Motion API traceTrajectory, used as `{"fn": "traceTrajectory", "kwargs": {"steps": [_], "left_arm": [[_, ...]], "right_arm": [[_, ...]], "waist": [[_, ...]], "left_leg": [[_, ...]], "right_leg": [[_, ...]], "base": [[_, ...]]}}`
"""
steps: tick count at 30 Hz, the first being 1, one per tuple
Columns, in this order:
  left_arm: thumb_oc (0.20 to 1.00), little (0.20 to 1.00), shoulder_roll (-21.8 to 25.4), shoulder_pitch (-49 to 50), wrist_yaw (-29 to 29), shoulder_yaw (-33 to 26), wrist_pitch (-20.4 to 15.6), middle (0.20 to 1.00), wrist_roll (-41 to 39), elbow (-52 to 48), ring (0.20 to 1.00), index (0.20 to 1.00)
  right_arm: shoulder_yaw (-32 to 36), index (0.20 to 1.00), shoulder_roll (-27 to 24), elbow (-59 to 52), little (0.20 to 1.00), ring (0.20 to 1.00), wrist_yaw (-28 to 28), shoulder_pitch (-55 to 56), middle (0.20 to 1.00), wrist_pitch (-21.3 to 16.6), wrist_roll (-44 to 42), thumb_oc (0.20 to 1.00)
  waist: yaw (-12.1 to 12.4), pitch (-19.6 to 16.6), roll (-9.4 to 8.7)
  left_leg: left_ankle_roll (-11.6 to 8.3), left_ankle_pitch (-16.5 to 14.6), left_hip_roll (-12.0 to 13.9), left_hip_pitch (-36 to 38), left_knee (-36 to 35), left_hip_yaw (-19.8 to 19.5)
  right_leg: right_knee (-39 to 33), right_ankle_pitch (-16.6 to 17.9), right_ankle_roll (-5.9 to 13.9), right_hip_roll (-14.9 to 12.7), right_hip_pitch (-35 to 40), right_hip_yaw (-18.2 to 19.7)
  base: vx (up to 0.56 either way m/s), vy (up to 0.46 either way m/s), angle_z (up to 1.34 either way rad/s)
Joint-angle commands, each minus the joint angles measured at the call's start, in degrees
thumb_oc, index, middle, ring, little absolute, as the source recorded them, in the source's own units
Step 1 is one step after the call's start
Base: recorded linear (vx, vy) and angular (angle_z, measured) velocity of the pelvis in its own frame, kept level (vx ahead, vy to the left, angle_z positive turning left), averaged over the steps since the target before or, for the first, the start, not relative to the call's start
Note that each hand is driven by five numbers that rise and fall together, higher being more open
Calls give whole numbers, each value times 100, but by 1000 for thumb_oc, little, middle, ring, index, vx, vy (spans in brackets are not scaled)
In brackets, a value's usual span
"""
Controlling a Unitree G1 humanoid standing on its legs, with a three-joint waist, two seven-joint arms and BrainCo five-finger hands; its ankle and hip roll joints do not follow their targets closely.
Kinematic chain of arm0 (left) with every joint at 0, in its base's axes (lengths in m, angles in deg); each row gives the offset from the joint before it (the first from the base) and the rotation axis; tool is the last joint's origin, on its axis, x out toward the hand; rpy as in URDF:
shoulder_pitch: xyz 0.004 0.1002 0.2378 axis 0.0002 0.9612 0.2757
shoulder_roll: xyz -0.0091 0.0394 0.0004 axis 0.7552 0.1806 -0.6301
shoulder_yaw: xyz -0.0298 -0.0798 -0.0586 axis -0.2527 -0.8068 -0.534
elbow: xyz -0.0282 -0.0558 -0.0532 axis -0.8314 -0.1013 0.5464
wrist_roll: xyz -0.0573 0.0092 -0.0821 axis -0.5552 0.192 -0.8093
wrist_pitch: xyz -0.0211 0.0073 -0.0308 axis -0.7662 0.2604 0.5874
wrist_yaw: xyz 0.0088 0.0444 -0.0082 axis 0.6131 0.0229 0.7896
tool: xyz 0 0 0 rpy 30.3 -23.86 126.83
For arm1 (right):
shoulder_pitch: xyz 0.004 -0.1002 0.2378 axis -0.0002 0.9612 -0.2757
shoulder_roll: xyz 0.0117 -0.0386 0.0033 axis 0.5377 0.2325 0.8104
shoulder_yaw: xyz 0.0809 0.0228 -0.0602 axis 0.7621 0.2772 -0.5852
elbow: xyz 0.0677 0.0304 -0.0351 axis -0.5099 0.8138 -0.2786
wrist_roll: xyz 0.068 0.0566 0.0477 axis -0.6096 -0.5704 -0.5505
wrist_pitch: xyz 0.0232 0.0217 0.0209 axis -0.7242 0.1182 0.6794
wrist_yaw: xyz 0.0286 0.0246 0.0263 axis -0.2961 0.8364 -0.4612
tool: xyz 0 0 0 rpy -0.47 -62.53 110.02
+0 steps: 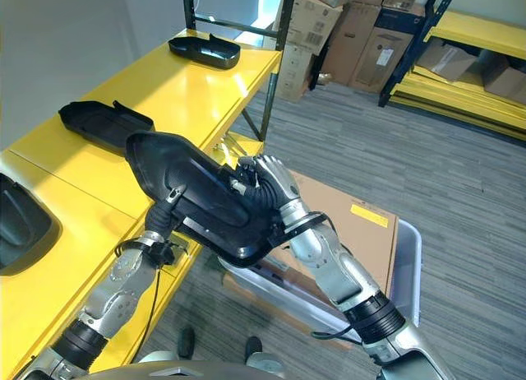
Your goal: Move parts from the plastic box to the shelf.
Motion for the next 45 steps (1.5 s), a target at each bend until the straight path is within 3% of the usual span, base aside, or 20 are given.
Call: {"fn": "traceTrajectory", "kwargs": {"steps": [1,11,14,19,20,21,24,27,29,30,34,36,38,39,40,41,42,43,45], "left_arm": [[200,200,-174,-670,229,-445,-715,200,623,-103,200,200],[200,200,-39,-349,643,-870,-837,200,1352,-133,200,200],[200,200,-6,-207,761,-1074,-837,200,1562,-187,200,200],[200,200,167,-17,799,-1337,-902,200,2176,-537,200,200],[200,200,230,-37,810,-1436,-975,200,2287,-700,200,200],[200,200,234,-34,811,-1441,-973,200,2288,-705,200,200],[200,200,467,-229,601,-1503,-1164,200,2649,-1160,200,200],[200,200,586,-346,519,-1513,-1254,200,2760,-1434,200,200],[200,200,807,-451,543,-1496,-1359,200,3253,-1813,200,200],[200,200,814,-456,549,-1496,-1356,200,3260,-1817,200,200],[200,200,1017,-557,611,-1442,-1464,200,3627,-2224,200,200],[200,200,1022,-630,580,-1362,-1493,200,3638,-2327,200,200],[200,200,998,-630,516,-1325,-1503,200,3570,-2366,200,200],[200,200,1093,-623,474,-1304,-1532,200,3683,-2421,200,200],[200,200,1103,-623,475,-1305,-1528,200,3685,-2427,200,200],[200,200,1181,-582,467,-1367,-1544,200,3718,-2490,200,200],[200,200,1185,-581,470,-1365,-1542,200,3720,-2494,200,200],[200,200,1255,-592,434,-1368,-1538,200,3768,-2566,200,200],[200,200,1296,-582,432,-1383,-1536,200,3822,-2624,200,200]], "right_arm": [[-674,1000,151,-810,1000,1000,-140,299,1000,-990,-630,1000],[517,1000,713,-153,1000,1000,707,1449,1000,-846,-913,1000],[1024,1000,1110,412,1000,1000,984,1900,1000,-804,-1395,1000],[1177,1000,1231,1464,1000,1000,762,2415,1000,-817,-1721,1000],[1066,1000,1327,2334,1000,1000,539,2480,1000,-780,-1986,1000],[1057,1000,1332,2358,1000,1000,540,2465,1000,-795,-1988,1000],[490,1000,1362,4126,1000,1000,-9,2300,1000,-506,-1659,1000],[264,1000,1520,4848,1000,1000,-126,2063,1000,-435,-1618,1000],[7,1000,1845,5811,1000,1000,-300,1699,1000,-394,-1797,1000],[6,1000,1860,5836,1000,1000,-299,1678,1000,-406,-1798,1000],[-400,1000,2137,6729,1000,1000,-417,1095,1000,-321,-1492,1000],[-462,1000,2167,7071,1000,1000,-340,833,1000,-267,-1258,1000],[-573,1000,2209,7332,1000,1000,-370,567,1000,-159,-1022,1000],[-611,1000,2204,7477,1000,1000,-315,368,1000,-114,-911,1000],[-609,1000,2220,7493,1000,1000,-310,355,1000,-120,-907,1000],[-433,1000,2261,7813,1000,1000,-305,345,1000,-29,-979,1000],[-431,1000,2268,7822,1000,1000,-304,340,1000,-34,-979,1000],[-287,1000,2273,8123,1000,1000,-257,300,1000,67,-963,1000],[-201,1000,2283,8231,1000,1000,-208,324,1000,98,-941,1000]], "waist": [[19,-289,-118],[-86,-330,-84],[-153,-325,-61],[-198,-278,-42],[-182,-251,-46],[-186,-248,-49],[-26,-160,-89],[79,-44,-98],[323,180,-58],[300,185,-64],[659,393,99],[730,446,133],[763,396,134],[868,340,64],[874,358,61],[917,274,-37],[914,280,-34],[921,178,-24],[904,117,10]], "left_leg": [[-209,-397,392,36,59,1],[-195,-411,401,92,38,86],[-187,-462,417,162,24,143],[-177,-468,425,177,37,149],[-187,-460,436,171,50,132],[-187,-461,437,173,50,132],[-284,-399,533,84,133,-30],[-375,-326,607,-64,235,-206],[-539,-156,648,-379,469,-538],[-544,-157,645,-397,482,-565],[-783,322,527,-804,383,-1163],[-725,358,390,-1017,460,-1107],[-594,144,335,-1091,772,-601],[-486,-304,214,-981,1219,-319],[-478,-382,211,-1010,1329,-313],[-360,-1004,0,-804,1886,-135],[-358,-1027,1,-814,1922,-141],[-339,-1430,30,-588,1975,-21],[-307,-1500,66,-425,1815,102]], "right_leg": [[201,-613,214,-281,86,189],[222,-601,237,-296,78,239],[246,-643,236,-301,96,285],[314,-674,215,-294,78,323],[339,-679,204,-277,61,326],[340,-681,203,-276,63,326],[315,-710,123,-165,91,247],[276,-724,55,-67,107,148],[216,-747,-54,83,115,-43],[210,-746,-57,86,119,-68],[120,-785,-163,159,105,-613],[167,-762,-142,55,37,-966],[222,-759,-102,-84,-63,-1265],[224,-724,-122,-229,-88,-1459],[228,-739,-115,-228,-70,-1453],[241,-703,-142,-385,-67,-1641],[241,-708,-140,-381,-58,-1646],[259,-818,-138,-374,28,-1728],[297,-833,-128,-371,56,-1831]], "base": [[0,0,0],[1,4,-2],[22,4,-11],[-6,-8,-8],[-11,-30,2],[-21,-75,3],[-26,-106,3],[-59,-141,20],[-121,-208,34],[-95,-156,41],[-107,-115,73],[-146,-45,115],[-183,-59,143],[-138,-73,111],[-145,-53,103],[-52,8,93],[-11,7,121],[50,48,105],[44,64,80]]}}
